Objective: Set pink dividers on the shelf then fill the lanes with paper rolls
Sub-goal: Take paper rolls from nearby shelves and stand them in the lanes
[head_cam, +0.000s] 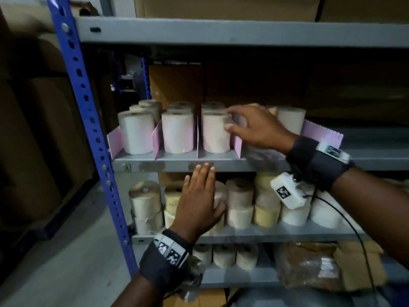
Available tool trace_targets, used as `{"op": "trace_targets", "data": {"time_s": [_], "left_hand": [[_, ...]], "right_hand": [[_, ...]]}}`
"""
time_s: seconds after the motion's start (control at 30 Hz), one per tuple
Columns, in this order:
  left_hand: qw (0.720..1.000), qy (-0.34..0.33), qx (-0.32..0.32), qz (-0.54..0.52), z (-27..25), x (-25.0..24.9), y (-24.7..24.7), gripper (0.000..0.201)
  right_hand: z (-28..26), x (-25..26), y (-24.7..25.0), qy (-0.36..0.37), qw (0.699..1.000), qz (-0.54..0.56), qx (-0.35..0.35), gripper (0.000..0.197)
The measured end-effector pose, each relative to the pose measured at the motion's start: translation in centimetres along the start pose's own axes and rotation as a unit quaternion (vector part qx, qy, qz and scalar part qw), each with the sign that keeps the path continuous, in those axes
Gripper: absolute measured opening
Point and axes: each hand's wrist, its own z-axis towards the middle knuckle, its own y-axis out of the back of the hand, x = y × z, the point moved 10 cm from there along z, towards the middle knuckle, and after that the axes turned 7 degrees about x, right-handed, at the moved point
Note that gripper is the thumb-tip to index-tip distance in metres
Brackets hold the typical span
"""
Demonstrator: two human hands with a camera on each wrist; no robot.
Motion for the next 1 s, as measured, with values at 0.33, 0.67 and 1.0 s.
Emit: {"op": "trace_targets", "data": {"time_s": [0.33,0.67,1.0], "left_hand": [[0.977,-0.027,-0.013,-0.213,-9.6,-4.6,-2.3,0.059],[0.953,-0.141,0.061,-0.262,-6.5,-20.1,-6.1,0.056],[0.927,-0.223,0.049,-0.297,0.7,-38.4,-8.3,0.055]], "right_hand": [[-22.7,-5.4,-2.2,-0.092,0.994,0.028,-0.05,0.032],[-38.1,-17.2,-0.1,-0.277,0.96,0.007,-0.029,0.042],[-49.3,-32.2,7.8,-0.374,0.927,-0.017,-0.002,0.072]]}}
